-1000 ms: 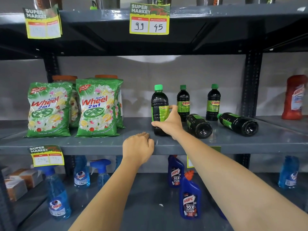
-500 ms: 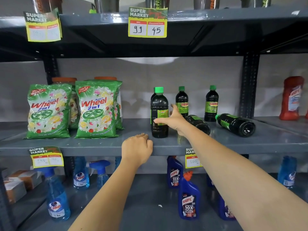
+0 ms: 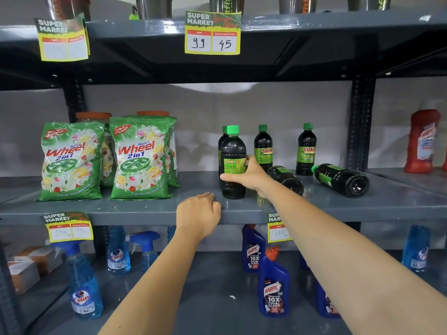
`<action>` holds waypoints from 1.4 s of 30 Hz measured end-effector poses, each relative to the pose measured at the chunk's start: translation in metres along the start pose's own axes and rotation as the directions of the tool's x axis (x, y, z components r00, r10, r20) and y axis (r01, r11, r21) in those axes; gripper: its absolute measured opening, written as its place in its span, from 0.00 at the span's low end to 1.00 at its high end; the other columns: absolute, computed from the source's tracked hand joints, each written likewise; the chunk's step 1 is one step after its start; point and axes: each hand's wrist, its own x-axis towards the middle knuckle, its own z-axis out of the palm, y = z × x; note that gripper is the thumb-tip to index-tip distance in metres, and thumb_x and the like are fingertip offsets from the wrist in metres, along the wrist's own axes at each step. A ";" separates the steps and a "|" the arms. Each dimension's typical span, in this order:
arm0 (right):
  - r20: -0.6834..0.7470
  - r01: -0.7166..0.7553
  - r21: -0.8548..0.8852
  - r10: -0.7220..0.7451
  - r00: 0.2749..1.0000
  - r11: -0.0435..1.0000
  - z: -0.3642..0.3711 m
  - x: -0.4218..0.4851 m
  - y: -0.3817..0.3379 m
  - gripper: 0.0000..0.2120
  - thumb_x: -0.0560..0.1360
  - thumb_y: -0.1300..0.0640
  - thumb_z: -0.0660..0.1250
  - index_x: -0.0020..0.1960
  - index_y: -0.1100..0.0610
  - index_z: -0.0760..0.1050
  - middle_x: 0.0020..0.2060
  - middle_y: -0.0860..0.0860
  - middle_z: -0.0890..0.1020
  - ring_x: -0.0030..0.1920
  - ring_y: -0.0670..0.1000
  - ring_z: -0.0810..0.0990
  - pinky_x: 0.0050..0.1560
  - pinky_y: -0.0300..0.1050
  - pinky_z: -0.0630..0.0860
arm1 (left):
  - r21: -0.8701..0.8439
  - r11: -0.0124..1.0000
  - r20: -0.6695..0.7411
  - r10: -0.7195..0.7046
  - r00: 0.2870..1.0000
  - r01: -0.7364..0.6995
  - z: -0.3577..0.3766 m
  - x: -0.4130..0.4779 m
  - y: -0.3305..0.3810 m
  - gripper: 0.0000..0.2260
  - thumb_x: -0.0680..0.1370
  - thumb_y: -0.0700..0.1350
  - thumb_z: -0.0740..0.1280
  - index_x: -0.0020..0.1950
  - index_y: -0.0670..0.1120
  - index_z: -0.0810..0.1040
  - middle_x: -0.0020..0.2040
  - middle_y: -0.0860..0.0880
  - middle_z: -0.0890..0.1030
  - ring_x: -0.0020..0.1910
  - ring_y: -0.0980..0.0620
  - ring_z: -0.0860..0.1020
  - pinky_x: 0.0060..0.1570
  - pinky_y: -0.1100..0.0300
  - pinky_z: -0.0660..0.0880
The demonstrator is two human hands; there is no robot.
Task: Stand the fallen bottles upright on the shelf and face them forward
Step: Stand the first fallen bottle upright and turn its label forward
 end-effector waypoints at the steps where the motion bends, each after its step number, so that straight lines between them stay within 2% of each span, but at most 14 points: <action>1: 0.040 -0.027 0.093 0.023 0.999 0.995 -0.002 0.002 -0.001 0.39 0.66 0.58 0.79 0.70 0.53 0.62 0.56 0.47 0.75 0.57 0.49 0.75 0.57 0.46 0.71 | 0.001 1.000 0.001 0.000 1.000 0.000 0.000 0.000 0.000 0.23 0.74 0.50 0.48 0.54 0.47 0.80 0.57 0.49 0.82 0.53 0.48 0.79 0.45 0.56 0.73; 4: 0.105 -0.087 0.193 0.068 0.992 0.977 -0.008 0.007 -0.002 0.27 0.68 0.69 0.74 0.63 0.55 0.71 0.56 0.53 0.80 0.61 0.55 0.78 0.63 0.52 0.72 | 0.006 1.000 0.004 -0.002 1.000 0.002 0.000 -0.001 -0.001 0.22 0.75 0.50 0.48 0.55 0.47 0.80 0.58 0.49 0.82 0.54 0.48 0.79 0.46 0.56 0.74; 6: 0.116 -0.078 0.166 0.058 0.991 0.983 -0.010 0.005 0.000 0.23 0.68 0.68 0.75 0.59 0.56 0.74 0.54 0.52 0.81 0.60 0.54 0.79 0.59 0.48 0.74 | 0.008 1.000 0.004 -0.009 1.000 0.009 0.001 0.000 -0.001 0.22 0.75 0.50 0.48 0.55 0.47 0.80 0.57 0.49 0.82 0.54 0.48 0.79 0.46 0.56 0.74; 9: 0.040 -0.004 0.091 0.001 0.999 0.996 -0.005 -0.002 0.001 0.30 0.66 0.59 0.80 0.63 0.55 0.71 0.52 0.47 0.78 0.53 0.47 0.77 0.43 0.36 0.71 | 0.014 1.000 0.000 -0.006 1.000 0.006 0.003 0.001 -0.001 0.21 0.75 0.50 0.49 0.54 0.47 0.80 0.56 0.49 0.82 0.53 0.47 0.80 0.45 0.56 0.74; 10: 0.000 0.026 0.055 -0.026 1.000 0.998 -0.002 -0.004 0.002 0.31 0.65 0.56 0.80 0.64 0.54 0.70 0.51 0.46 0.77 0.50 0.46 0.76 0.41 0.35 0.69 | 0.017 1.000 -0.001 -0.005 1.000 0.005 0.003 0.001 -0.001 0.21 0.75 0.50 0.49 0.54 0.47 0.80 0.56 0.49 0.82 0.53 0.47 0.80 0.45 0.56 0.74; 13: -0.016 0.047 0.036 -0.046 0.999 0.998 0.005 -0.003 0.005 0.33 0.65 0.54 0.80 0.65 0.53 0.69 0.51 0.45 0.77 0.51 0.46 0.76 0.49 0.39 0.70 | 0.021 1.000 -0.003 -0.005 1.000 0.005 0.003 0.001 -0.002 0.22 0.75 0.50 0.49 0.54 0.48 0.80 0.57 0.49 0.82 0.53 0.47 0.80 0.45 0.56 0.74; 19: 0.122 -0.052 0.054 0.045 0.992 0.997 -0.003 0.003 0.010 0.29 0.66 0.60 0.79 0.64 0.55 0.73 0.55 0.50 0.81 0.57 0.50 0.79 0.62 0.48 0.72 | 0.009 1.000 -0.004 -0.004 1.000 0.004 0.004 0.001 -0.002 0.22 0.75 0.50 0.49 0.54 0.47 0.80 0.57 0.49 0.82 0.53 0.47 0.79 0.45 0.55 0.74; 23: 0.043 -0.030 0.064 0.028 0.999 0.997 0.000 0.001 0.014 0.38 0.63 0.55 0.82 0.68 0.55 0.70 0.58 0.48 0.78 0.57 0.49 0.77 0.52 0.42 0.71 | 0.016 1.000 -0.006 -0.008 1.000 0.008 0.005 0.001 -0.003 0.21 0.75 0.50 0.49 0.54 0.47 0.80 0.56 0.49 0.82 0.52 0.47 0.80 0.43 0.56 0.73; 26: -0.050 -0.014 0.043 0.016 0.999 0.999 0.002 -0.004 0.014 0.32 0.63 0.54 0.82 0.60 0.51 0.67 0.48 0.44 0.75 0.49 0.45 0.74 0.47 0.39 0.68 | 0.021 1.000 -0.009 -0.004 1.000 0.004 0.005 0.002 -0.003 0.21 0.75 0.50 0.49 0.53 0.47 0.80 0.55 0.48 0.83 0.50 0.46 0.80 0.40 0.56 0.72; 28: -0.078 0.001 0.013 0.000 0.997 1.000 0.004 -0.006 0.015 0.33 0.62 0.52 0.82 0.58 0.49 0.65 0.47 0.44 0.74 0.49 0.45 0.74 0.47 0.39 0.68 | 0.028 1.000 -0.011 0.005 1.000 -0.005 0.005 0.002 -0.003 0.21 0.75 0.50 0.49 0.53 0.47 0.80 0.55 0.48 0.83 0.49 0.46 0.80 0.39 0.56 0.72; 31: 0.001 -0.033 0.075 0.033 0.999 0.997 0.003 -0.004 0.013 0.36 0.63 0.54 0.82 0.65 0.50 0.66 0.52 0.47 0.76 0.55 0.48 0.76 0.51 0.42 0.69 | 0.033 0.999 -0.016 0.005 1.000 -0.005 0.006 0.002 -0.003 0.21 0.75 0.50 0.49 0.53 0.47 0.80 0.55 0.49 0.83 0.50 0.47 0.80 0.39 0.57 0.71; 35: 0.120 -0.051 0.072 0.042 0.992 0.996 -0.001 0.000 0.012 0.28 0.66 0.62 0.79 0.62 0.54 0.73 0.54 0.50 0.81 0.59 0.52 0.78 0.55 0.44 0.71 | 0.034 0.999 -0.022 0.009 1.000 -0.008 0.005 0.001 -0.003 0.21 0.75 0.50 0.49 0.54 0.47 0.80 0.55 0.49 0.83 0.50 0.47 0.80 0.40 0.57 0.72; 39: 0.048 -0.034 0.056 0.032 0.998 0.998 0.002 -0.001 0.014 0.37 0.64 0.58 0.81 0.68 0.56 0.70 0.58 0.50 0.78 0.56 0.49 0.77 0.51 0.41 0.70 | 0.036 0.999 -0.025 0.010 1.000 -0.009 0.006 0.001 -0.003 0.21 0.75 0.50 0.49 0.53 0.47 0.80 0.56 0.49 0.83 0.50 0.47 0.80 0.40 0.57 0.71; 42: -0.046 -0.008 0.010 0.008 0.999 1.000 0.007 -0.005 0.014 0.38 0.62 0.54 0.82 0.67 0.55 0.69 0.56 0.48 0.76 0.53 0.48 0.75 0.51 0.42 0.70 | 0.033 0.999 -0.029 0.010 1.000 -0.009 0.005 0.001 -0.002 0.22 0.75 0.50 0.49 0.54 0.47 0.80 0.56 0.49 0.82 0.51 0.47 0.80 0.41 0.56 0.72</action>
